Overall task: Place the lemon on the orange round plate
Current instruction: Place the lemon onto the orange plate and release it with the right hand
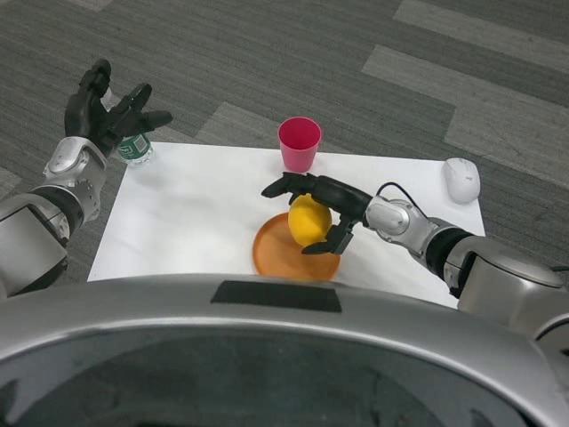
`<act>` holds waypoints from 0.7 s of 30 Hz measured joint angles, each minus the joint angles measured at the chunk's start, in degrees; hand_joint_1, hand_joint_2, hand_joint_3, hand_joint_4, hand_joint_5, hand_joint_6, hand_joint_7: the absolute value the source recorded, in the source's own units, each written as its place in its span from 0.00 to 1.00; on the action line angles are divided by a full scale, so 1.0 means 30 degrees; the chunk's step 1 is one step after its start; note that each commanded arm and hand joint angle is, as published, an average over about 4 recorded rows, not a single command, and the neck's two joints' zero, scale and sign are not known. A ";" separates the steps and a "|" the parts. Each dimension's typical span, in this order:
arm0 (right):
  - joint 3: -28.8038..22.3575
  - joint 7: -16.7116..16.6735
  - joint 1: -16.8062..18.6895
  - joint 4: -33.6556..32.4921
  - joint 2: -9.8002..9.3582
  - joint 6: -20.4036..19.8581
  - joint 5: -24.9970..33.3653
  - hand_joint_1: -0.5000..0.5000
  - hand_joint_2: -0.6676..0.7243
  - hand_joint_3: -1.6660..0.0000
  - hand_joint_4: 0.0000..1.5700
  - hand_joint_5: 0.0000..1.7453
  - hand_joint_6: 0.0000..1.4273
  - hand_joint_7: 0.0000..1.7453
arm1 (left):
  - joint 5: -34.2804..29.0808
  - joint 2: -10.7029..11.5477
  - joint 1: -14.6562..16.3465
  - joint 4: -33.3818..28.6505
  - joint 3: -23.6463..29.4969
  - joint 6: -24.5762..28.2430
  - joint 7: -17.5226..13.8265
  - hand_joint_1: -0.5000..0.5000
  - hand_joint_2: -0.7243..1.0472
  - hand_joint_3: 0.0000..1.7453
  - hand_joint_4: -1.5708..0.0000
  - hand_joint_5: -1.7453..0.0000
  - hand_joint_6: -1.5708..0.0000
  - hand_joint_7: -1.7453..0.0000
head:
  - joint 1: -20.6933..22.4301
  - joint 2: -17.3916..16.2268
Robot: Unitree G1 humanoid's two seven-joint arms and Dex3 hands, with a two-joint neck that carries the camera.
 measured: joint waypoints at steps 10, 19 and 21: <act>0.0062 0.0003 -0.0001 -0.0001 0.0521 0.0141 0.0001 0.54 0.19 0.75 0.00 0.71 0.03 0.21 | -0.0004 -0.0010 -0.0007 0.0006 -0.0003 0.0000 0.0000 1.00 0.90 0.05 0.64 1.00 0.90 1.00 | 0.0321 -0.0162; -0.0292 0.0048 -0.0104 -0.0002 0.0234 0.0164 0.0020 0.83 0.66 0.90 0.00 0.58 0.02 0.16 | -0.0005 -0.0017 -0.0007 -0.0018 0.0002 0.0001 0.0000 1.00 0.90 0.05 0.64 1.00 0.90 1.00 | 0.0412 -0.0249; -0.0292 0.0098 -0.0105 -0.0003 0.0236 0.0164 0.0020 0.83 0.70 0.93 0.00 0.56 0.02 0.16 | -0.0005 -0.0024 -0.0007 -0.0028 0.0002 0.0001 0.0000 1.00 0.90 0.05 0.64 1.00 0.90 1.00 | 0.0389 -0.0283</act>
